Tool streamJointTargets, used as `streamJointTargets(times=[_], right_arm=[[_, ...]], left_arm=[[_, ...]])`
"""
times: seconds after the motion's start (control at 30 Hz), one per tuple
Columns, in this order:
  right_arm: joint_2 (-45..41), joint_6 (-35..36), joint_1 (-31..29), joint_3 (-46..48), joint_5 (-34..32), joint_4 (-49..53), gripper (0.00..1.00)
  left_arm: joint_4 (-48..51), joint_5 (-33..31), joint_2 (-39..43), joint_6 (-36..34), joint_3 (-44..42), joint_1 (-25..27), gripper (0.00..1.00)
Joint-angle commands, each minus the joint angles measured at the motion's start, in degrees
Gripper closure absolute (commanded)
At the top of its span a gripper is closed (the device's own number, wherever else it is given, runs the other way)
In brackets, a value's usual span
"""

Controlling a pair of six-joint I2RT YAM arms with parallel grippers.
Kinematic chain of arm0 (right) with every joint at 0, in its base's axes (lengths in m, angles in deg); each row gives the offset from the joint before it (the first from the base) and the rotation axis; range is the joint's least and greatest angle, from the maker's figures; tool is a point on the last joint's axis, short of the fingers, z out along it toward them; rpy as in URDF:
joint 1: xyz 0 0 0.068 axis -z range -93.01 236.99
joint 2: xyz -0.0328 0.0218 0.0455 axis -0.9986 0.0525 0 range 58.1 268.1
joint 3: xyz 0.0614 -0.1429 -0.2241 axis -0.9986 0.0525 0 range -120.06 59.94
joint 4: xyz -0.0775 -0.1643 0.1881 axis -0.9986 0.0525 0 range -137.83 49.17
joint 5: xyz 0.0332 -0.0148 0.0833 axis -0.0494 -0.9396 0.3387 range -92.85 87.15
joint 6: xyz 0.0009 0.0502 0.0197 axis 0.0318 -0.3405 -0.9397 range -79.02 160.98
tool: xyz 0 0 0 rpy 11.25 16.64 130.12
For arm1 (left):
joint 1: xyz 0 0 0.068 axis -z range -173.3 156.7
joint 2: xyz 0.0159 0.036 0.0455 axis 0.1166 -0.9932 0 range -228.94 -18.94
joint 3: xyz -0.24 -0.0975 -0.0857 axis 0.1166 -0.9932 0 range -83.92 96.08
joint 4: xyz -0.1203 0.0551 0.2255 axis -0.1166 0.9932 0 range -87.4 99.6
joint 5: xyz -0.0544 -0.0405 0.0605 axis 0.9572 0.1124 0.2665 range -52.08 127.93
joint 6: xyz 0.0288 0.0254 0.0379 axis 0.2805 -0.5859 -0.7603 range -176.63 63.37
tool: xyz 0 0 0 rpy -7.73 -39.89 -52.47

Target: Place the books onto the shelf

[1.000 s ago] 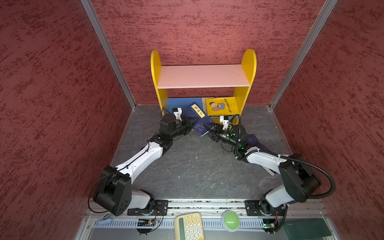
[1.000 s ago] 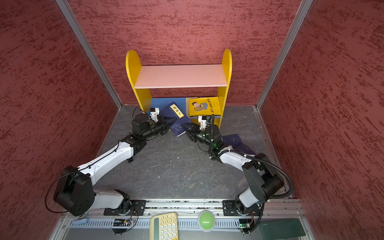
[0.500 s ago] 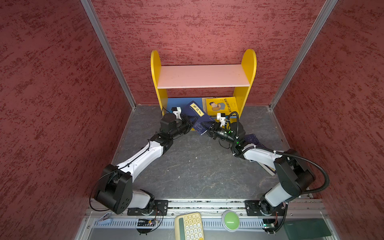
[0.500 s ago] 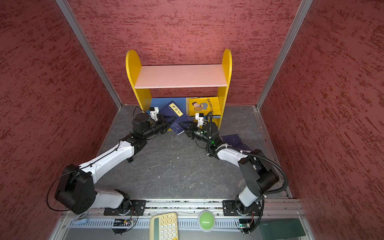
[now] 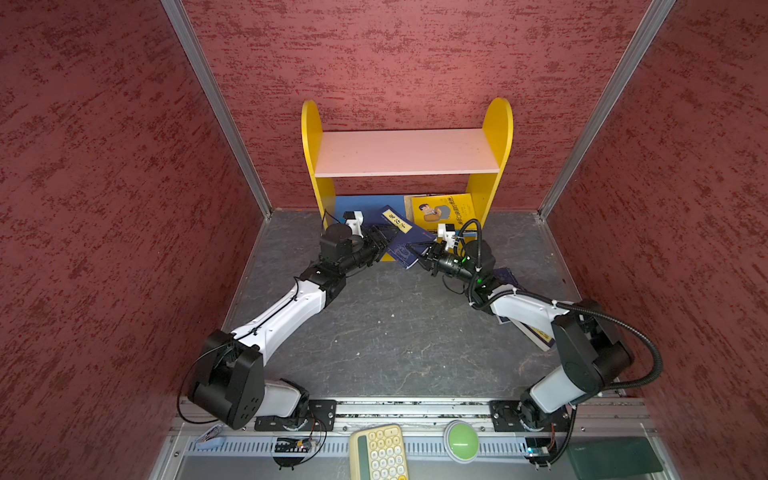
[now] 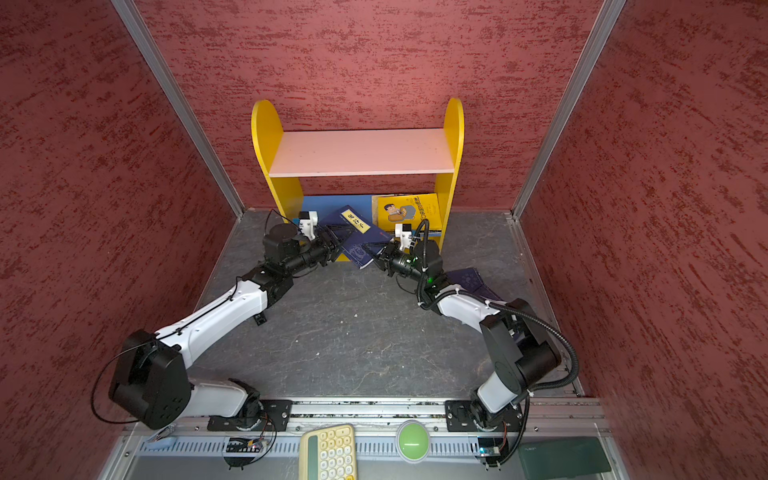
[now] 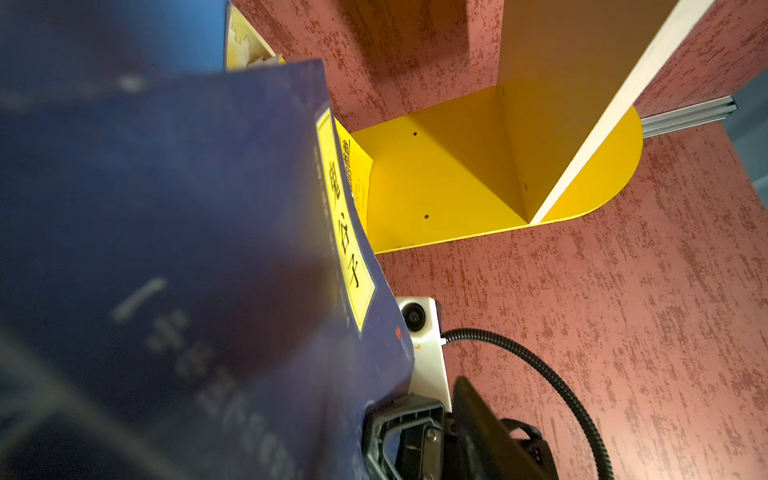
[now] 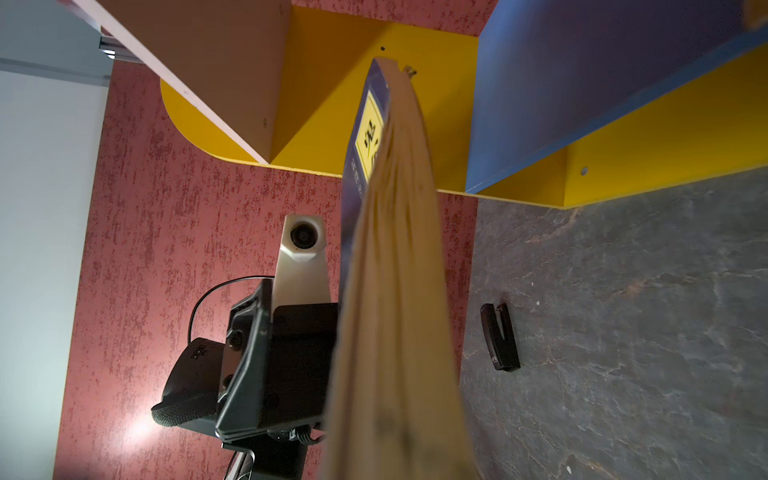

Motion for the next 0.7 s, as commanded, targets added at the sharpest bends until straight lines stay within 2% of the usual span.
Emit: streamJointTargets(times=[0.0, 0.17, 0.27, 0.33, 0.47, 0.67], right_arm=[[-3.1, 3.3, 1.6, 0.1, 3.5, 4.1, 1.0], [-7.8, 9.5, 3.9, 0.4, 9.0, 12.9, 1.0], [-12.3, 16.3, 5.6, 0.4, 11.1, 21.7, 1.0], [-15.2, 19.5, 6.7, 0.9, 12.2, 25.2, 1.0], [-19.0, 19.4, 9.1, 3.4, 15.9, 23.3, 1.0], [-21.3, 17.7, 10.1, 5.6, 18.9, 20.8, 1.0]], left_arm=[[3.9, 3.8, 2.7, -2.7, 1.8, -3.2, 0.31], [14.7, 8.6, 4.0, -7.1, 3.6, -8.4, 0.21], [16.5, 16.1, 3.5, -8.7, 4.4, -12.1, 0.17], [16.6, 23.7, 1.9, -9.6, 5.2, -14.2, 0.16], [19.3, 32.0, -0.1, -13.9, 6.8, -15.1, 0.17], [17.1, 38.1, -0.8, -16.2, 7.3, -14.7, 0.2]])
